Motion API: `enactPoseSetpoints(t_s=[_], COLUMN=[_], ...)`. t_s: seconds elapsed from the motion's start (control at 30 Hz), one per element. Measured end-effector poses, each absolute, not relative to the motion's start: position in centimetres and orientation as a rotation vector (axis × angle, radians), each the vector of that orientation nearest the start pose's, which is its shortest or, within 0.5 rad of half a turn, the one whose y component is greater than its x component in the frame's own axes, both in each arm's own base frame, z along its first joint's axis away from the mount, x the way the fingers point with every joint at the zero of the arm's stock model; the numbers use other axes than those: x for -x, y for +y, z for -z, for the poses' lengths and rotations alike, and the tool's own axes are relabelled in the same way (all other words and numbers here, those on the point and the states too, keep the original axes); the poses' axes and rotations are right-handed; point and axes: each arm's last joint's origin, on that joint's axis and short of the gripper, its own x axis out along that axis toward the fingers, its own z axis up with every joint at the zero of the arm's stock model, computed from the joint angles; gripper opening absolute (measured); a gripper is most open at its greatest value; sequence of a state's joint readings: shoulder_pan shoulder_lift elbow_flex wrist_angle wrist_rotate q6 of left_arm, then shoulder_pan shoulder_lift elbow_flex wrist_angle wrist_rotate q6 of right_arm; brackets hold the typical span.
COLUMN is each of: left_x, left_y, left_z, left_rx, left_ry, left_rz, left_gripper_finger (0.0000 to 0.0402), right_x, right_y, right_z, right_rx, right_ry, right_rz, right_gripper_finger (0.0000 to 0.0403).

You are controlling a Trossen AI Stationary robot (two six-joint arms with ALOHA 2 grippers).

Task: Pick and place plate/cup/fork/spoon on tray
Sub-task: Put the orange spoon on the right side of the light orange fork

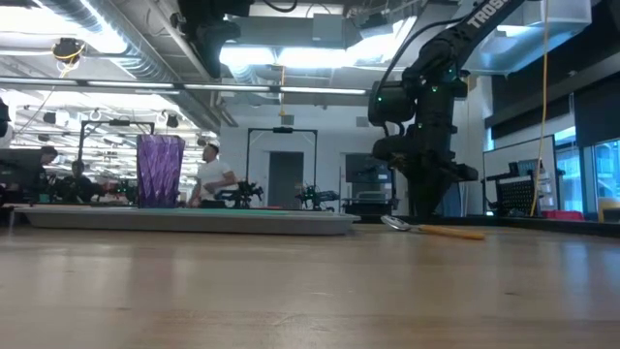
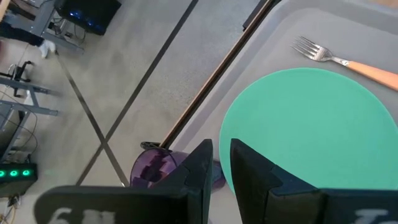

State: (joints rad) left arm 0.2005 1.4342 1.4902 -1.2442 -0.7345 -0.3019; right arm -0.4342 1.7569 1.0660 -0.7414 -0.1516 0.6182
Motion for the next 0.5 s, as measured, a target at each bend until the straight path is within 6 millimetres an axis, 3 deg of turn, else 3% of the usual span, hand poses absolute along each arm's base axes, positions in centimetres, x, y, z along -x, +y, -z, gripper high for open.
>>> enactPoseSetpoints(t_s=[0.37, 0.5], left_x=[-25.0, -25.0], left_y=[7.1, 7.1], left_z=[-35.6, -35.6], left_rx=[-0.076, -0.076], left_ry=[1.042, 1.042], left_rz=[-0.983, -0.983], left_gripper_finger=[0.005, 0.005], right_x=[-29.5, -29.5], right_y=[-11.4, -11.5], right_z=[-15.9, -15.9], right_rx=[-0.969, -0.977], right_ry=[1.209, 1.209], right_rz=[0.664, 0.673], right_gripper_finger=[0.0049, 0.0032])
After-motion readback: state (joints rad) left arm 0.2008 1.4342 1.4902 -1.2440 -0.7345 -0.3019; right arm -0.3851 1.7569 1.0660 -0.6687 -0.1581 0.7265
